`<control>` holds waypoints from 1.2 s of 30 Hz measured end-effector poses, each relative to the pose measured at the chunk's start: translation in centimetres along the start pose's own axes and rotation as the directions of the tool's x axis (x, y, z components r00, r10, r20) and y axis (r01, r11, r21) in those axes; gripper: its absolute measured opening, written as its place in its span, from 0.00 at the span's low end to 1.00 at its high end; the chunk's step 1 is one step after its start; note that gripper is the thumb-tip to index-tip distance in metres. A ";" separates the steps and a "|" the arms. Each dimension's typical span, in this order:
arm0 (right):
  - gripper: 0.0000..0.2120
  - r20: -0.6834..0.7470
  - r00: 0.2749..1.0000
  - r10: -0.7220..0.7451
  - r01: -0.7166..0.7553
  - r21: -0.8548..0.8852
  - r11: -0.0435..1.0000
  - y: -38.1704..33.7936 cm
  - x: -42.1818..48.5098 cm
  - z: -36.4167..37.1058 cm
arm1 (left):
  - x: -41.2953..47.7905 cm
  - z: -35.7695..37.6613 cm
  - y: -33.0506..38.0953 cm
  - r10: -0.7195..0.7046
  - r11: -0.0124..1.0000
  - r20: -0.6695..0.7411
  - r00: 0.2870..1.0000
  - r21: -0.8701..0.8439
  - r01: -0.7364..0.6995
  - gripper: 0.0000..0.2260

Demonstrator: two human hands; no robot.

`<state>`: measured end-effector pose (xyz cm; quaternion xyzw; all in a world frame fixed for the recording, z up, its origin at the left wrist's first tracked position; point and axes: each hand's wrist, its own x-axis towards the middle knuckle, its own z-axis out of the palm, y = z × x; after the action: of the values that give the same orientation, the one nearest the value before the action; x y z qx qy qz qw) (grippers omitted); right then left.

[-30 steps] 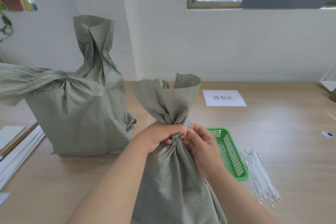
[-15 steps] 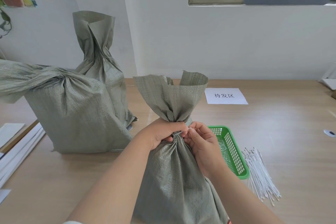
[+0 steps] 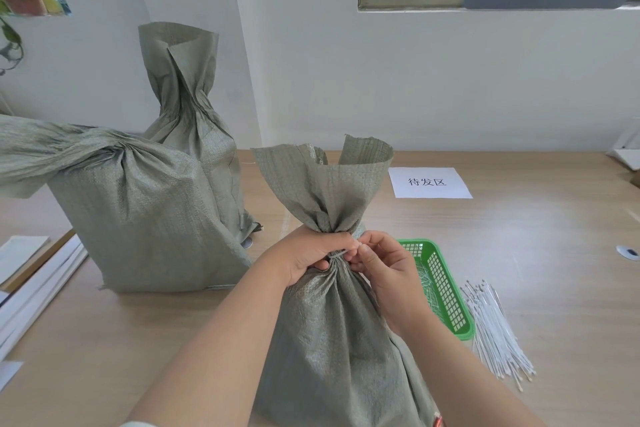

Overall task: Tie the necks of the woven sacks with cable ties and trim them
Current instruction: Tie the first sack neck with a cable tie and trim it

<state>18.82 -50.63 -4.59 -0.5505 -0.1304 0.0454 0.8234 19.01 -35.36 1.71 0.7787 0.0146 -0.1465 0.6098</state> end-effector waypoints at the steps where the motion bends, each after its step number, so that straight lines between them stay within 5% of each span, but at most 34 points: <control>1: 0.04 0.007 1.000 -0.002 0.002 -0.016 1.000 -0.1 0.0 -0.1 | 0.0 0.0 0.0 0.001 1.000 0.001 1.000 0.000 -0.001 0.05; 18: 0.11 0.094 0.955 0.281 -0.260 -0.186 0.947 -3.1 0.4 -1.7 | -0.3 0.2 0.1 0.027 1.000 -0.003 1.000 0.016 -0.027 0.06; 36: 0.12 -0.042 0.964 0.261 -0.261 -0.307 0.915 -3.2 -0.5 -1.3 | 0.0 0.5 -0.2 0.057 0.996 -0.027 0.998 0.074 -0.055 0.07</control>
<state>18.50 -53.17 -2.21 -0.6852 -0.0612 0.1338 0.7133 18.84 -35.74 1.46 0.8025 -0.0040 -0.1185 0.5847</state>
